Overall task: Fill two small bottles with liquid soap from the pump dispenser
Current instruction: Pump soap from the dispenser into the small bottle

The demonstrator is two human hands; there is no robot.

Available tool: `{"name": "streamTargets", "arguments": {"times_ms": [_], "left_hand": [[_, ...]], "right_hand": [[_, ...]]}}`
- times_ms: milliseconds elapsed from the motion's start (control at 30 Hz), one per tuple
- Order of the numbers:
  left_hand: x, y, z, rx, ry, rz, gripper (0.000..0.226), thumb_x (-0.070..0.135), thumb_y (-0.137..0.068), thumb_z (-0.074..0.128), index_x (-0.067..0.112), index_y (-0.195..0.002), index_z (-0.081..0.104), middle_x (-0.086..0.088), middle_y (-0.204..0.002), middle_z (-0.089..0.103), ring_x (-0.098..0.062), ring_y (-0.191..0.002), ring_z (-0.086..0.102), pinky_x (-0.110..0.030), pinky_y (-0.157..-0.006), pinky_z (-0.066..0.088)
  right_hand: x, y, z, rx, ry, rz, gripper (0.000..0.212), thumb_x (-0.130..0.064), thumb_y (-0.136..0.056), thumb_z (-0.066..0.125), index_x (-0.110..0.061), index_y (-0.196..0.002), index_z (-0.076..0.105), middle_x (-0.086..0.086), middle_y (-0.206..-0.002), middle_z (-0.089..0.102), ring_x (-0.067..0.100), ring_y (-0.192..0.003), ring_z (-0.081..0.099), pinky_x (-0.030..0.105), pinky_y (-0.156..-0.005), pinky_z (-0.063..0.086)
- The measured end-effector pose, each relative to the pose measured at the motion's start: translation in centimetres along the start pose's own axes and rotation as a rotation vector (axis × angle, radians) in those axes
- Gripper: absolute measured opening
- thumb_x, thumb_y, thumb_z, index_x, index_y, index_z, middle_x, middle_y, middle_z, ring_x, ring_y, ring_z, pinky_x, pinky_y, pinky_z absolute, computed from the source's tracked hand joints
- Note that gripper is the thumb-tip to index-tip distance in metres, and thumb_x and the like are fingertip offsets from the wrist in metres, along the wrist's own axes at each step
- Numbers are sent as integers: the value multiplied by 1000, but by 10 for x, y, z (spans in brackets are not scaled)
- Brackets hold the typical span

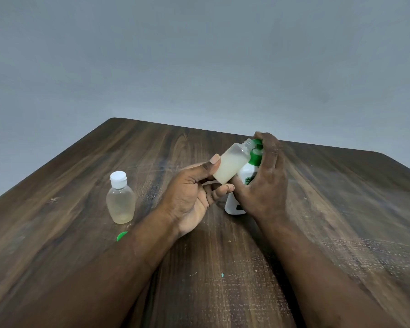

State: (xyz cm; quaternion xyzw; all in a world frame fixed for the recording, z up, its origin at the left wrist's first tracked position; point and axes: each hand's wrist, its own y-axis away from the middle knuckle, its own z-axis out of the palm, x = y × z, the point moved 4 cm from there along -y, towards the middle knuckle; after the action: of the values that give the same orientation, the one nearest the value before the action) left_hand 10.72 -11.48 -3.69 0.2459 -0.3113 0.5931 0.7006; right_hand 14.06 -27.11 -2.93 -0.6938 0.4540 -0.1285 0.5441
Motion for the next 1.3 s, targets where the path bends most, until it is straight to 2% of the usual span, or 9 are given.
{"name": "streamTargets", "arguments": {"times_ms": [100, 300, 533, 667, 833, 1133, 1300], "left_hand": [[0, 0, 1, 2, -3, -8, 33, 24, -89, 69, -6, -102, 69, -17, -87, 72, -22, -63, 68, -20, -51, 55], [-1, 1, -1, 14, -10, -13, 32, 24, -87, 71, -5, -100, 69, -16, -85, 73, -23, -62, 69, -19, -50, 55], [-2, -1, 0, 2, 3, -11, 40, 25, -84, 72, -8, -107, 67, -19, -91, 72, -22, -65, 69, -20, -51, 56], [-1, -1, -1, 6, -5, -6, 40, 26, -85, 72, -8, -106, 67, -19, -90, 72, -23, -64, 70, -20, -51, 56], [0, 0, -3, 14, -19, -16, 36, 25, -87, 71, -7, -105, 67, -18, -87, 72, -24, -63, 69, -19, -52, 57], [-1, -1, 0, -4, -3, -9, 40, 25, -85, 71, -9, -107, 67, -19, -90, 71, -22, -63, 69, -20, -51, 55], [-1, -1, -1, -1, -13, -9, 37, 26, -85, 71, -6, -103, 68, -17, -86, 73, -22, -62, 69, -19, -51, 56]], "right_hand": [[0, 0, 1, 2, -1, 12, 84, -36, -73, 75, -13, -147, 43, 10, -142, 54, 29, -125, 55, 47, -96, 54], [1, 2, 2, 0, 20, 26, 82, -42, -74, 71, -12, -145, 43, 10, -136, 54, 30, -117, 56, 52, -86, 57], [0, 1, 1, -11, 0, 16, 87, -41, -73, 69, -15, -150, 37, 9, -144, 53, 27, -126, 54, 50, -91, 57], [0, 0, 2, -4, 7, 22, 85, -41, -73, 70, -9, -148, 44, 9, -141, 54, 27, -123, 55, 49, -90, 56], [1, 1, 2, -4, 19, 38, 81, -44, -73, 71, -17, -143, 41, 9, -134, 54, 28, -115, 57, 51, -82, 58], [1, -1, 2, -10, -1, 30, 87, -42, -73, 71, -18, -149, 37, 8, -144, 53, 25, -126, 54, 43, -90, 56], [1, -2, 3, -2, -7, 44, 82, -43, -73, 72, -14, -145, 44, 8, -137, 57, 25, -119, 57, 43, -88, 57]]}}
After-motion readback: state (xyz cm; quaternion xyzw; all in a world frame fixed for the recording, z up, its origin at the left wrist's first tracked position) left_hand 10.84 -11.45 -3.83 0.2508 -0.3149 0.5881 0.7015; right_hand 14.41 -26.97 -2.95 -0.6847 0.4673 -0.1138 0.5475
